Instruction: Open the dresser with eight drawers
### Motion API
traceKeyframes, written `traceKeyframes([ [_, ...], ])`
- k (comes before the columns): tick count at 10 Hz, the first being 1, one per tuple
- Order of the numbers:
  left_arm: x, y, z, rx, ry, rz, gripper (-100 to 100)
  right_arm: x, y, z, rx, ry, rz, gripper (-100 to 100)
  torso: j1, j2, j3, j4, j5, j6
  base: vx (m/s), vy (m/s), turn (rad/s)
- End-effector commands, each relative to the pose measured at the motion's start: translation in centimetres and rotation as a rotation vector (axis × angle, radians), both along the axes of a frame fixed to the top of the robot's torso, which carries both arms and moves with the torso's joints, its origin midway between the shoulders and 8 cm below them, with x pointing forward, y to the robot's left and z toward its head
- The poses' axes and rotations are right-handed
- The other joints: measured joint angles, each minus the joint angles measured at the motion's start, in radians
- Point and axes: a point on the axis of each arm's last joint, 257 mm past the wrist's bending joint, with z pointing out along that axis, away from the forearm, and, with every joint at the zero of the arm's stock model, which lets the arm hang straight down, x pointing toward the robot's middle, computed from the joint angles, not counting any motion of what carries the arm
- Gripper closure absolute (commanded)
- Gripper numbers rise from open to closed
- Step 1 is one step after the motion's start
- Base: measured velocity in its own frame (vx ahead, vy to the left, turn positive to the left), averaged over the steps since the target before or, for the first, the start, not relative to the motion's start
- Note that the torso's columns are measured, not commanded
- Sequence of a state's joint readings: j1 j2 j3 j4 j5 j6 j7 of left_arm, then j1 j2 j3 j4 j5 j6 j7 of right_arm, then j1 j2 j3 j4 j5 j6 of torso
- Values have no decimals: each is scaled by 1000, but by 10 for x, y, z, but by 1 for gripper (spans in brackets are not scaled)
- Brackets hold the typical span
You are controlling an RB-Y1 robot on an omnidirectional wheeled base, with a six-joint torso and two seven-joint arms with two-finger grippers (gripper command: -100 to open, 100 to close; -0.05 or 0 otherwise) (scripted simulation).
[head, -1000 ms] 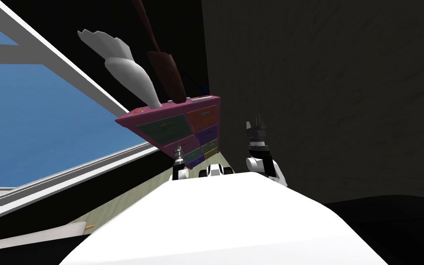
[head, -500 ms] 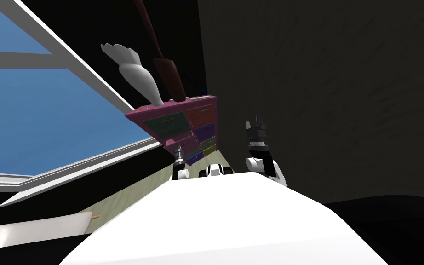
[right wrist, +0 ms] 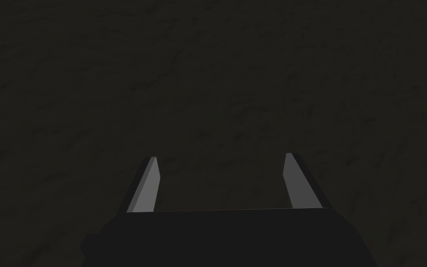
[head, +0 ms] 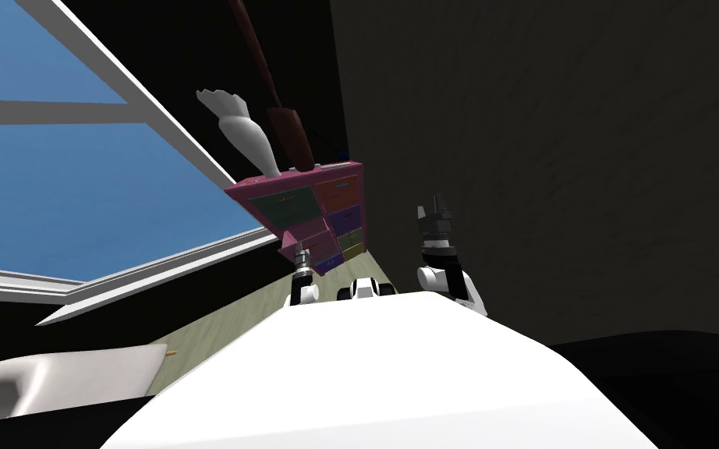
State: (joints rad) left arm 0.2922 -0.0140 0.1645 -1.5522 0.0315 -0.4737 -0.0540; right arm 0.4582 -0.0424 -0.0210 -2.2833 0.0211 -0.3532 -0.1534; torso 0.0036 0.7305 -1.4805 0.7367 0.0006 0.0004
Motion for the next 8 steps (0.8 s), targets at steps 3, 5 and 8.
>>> traceKeyframes([
  [3,16,4,26,2,-1,-4,-100,0,0,0,0,0,0,0,-4,8,5,2,-1,0,-10,-3,7],
  [5,22,5,38,2,-1,-6,-100,0,0,0,0,0,0,0,-4,9,6,2,-1,0,-32,-15,10],
  [8,22,6,35,-1,11,-6,0,0,0,0,0,0,0,0,-5,9,5,3,-2,-1,-15,-9,2],
])
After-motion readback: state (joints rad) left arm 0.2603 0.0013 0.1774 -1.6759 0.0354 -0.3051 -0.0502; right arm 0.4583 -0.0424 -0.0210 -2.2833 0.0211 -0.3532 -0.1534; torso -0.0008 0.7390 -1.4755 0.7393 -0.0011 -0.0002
